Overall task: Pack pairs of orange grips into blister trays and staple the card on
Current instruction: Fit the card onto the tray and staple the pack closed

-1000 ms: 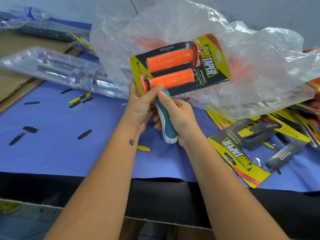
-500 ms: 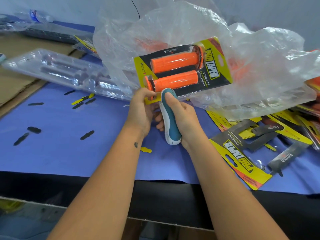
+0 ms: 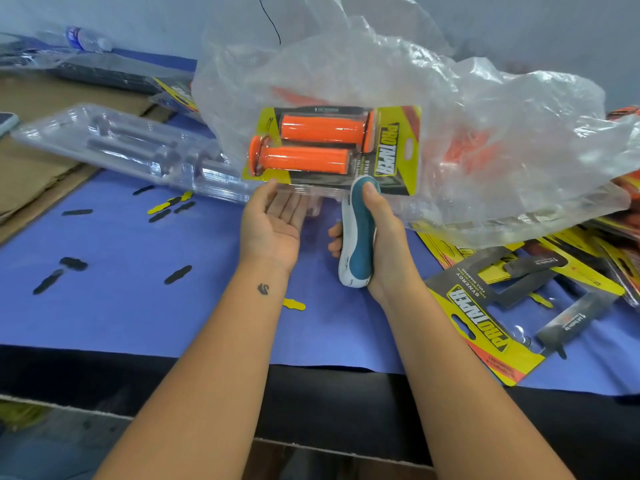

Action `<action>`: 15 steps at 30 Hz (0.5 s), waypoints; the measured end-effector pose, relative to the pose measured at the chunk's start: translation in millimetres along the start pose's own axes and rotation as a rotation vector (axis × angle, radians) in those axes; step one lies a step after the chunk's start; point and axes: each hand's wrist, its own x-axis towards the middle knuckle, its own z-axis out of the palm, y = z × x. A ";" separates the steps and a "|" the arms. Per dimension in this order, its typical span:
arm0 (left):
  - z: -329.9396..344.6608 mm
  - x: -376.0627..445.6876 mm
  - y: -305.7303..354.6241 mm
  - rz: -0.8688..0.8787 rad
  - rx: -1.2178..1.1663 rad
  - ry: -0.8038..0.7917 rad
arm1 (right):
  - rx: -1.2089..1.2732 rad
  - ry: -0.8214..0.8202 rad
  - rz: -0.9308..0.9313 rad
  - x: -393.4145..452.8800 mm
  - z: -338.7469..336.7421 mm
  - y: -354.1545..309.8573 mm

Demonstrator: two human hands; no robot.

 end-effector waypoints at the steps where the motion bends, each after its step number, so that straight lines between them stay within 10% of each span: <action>1: -0.3 1.1 -2.0 0.012 0.021 0.007 | -0.016 -0.001 0.004 0.4 -0.4 0.6; 8: 7.8 -11.4 -13.4 -0.235 0.644 -0.180 | -0.244 -0.340 0.050 -6.2 -1.6 -3.8; 15: 1.7 2.4 4.6 -0.010 0.102 -0.038 | 0.011 -0.859 0.302 -16.4 -25.0 -12.7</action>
